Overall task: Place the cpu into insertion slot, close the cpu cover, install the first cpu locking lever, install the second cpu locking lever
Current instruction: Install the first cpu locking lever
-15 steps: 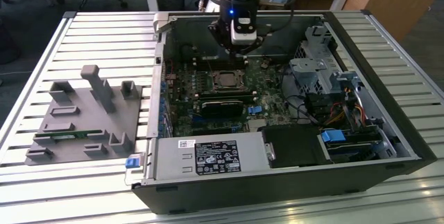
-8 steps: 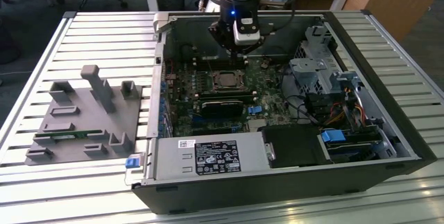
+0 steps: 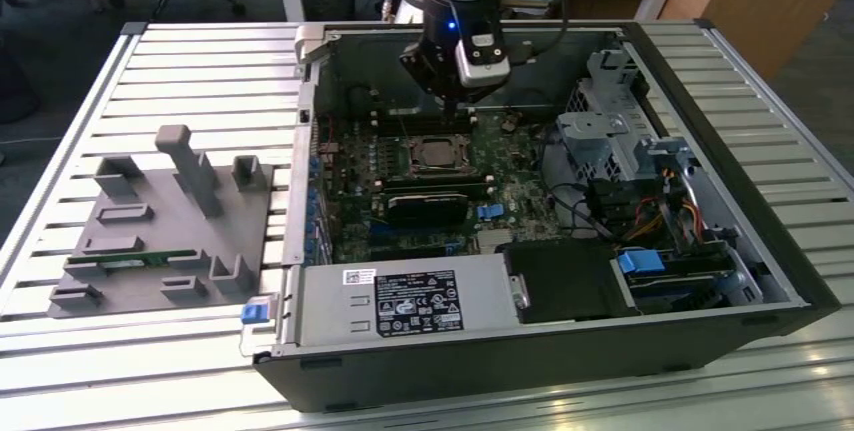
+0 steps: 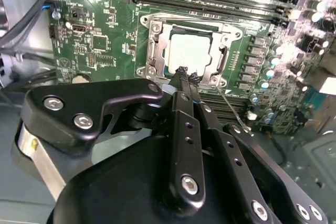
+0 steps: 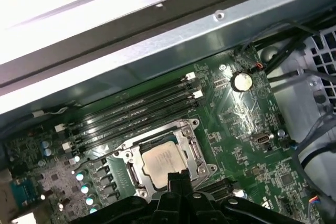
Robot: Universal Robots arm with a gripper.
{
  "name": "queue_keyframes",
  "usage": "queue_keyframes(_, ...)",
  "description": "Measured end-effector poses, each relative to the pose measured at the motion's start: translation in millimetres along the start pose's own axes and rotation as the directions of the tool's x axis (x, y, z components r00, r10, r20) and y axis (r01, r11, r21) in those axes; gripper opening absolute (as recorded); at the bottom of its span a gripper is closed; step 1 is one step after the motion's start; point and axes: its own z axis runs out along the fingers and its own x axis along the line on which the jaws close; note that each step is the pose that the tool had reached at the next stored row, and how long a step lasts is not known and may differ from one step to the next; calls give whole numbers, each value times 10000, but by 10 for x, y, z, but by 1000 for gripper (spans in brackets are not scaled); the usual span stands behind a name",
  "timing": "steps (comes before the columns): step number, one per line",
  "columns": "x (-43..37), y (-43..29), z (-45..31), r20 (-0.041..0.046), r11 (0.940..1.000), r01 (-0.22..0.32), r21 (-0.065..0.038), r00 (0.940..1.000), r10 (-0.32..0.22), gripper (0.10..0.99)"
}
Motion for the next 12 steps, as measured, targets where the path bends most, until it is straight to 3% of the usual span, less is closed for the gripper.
queue_keyframes(12,0,0,0,-24,9958,917,-21,9958,-917,106)
